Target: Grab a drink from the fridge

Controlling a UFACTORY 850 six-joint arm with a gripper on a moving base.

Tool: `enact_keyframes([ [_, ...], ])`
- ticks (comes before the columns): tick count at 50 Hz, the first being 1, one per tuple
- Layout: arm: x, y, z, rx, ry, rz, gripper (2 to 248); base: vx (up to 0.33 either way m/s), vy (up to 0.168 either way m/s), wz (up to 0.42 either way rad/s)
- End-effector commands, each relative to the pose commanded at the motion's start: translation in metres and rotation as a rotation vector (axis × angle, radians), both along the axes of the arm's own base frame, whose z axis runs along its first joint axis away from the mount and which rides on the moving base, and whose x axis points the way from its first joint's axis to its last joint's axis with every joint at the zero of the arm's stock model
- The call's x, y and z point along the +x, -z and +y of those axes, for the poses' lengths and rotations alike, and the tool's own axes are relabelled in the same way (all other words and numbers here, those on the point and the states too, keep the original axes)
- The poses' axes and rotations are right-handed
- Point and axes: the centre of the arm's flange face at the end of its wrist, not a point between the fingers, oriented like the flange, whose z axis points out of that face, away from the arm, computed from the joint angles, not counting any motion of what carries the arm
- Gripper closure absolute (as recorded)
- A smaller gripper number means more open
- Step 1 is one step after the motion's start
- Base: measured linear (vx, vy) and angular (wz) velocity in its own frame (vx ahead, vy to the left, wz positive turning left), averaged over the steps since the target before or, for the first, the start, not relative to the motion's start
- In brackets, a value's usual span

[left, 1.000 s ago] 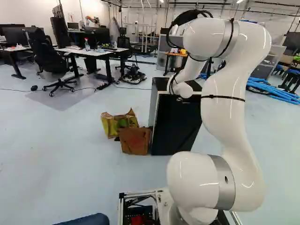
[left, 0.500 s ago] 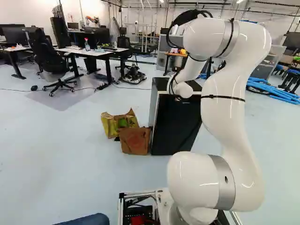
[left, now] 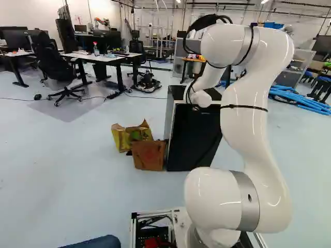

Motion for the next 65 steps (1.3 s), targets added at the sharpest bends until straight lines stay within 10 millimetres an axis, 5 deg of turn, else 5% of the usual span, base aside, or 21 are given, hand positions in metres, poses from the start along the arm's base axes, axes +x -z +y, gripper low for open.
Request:
enact_keyframes([
  [7, 0.0, 0.0, 0.0, 0.0, 0.0, 0.0, 4, 0.0, 0.0, 0.0],
  [8, 0.0, 0.0, 0.0, 0.0, 0.0, 0.0, 37, 0.0, 0.0, 0.0],
  [12, 0.0, 0.0, 0.0, 0.0, 0.0, 0.0, 37, 0.0, 0.0, 0.0],
  [13, 0.0, 0.0, 0.0, 0.0, 0.0, 0.0, 75, 0.0, 0.0, 0.0],
  [17, 0.0, 0.0, 0.0, 0.0, 0.0, 0.0, 75, 0.0, 0.0, 0.0],
  [18, 0.0, 0.0, 0.0, 0.0, 0.0, 0.0, 113, 0.0, 0.0, 0.0],
  [23, 0.0, 0.0, 0.0, 0.0, 0.0, 0.0, 113, 0.0, 0.0, 0.0],
  [24, 0.0, 0.0, 0.0, 0.0, 0.0, 0.0, 148, 0.0, 0.0, 0.0],
  [65, -0.001, -0.029, 0.0, -0.011, 0.0, -0.043, 151, 0.0, 0.0, 0.0],
])
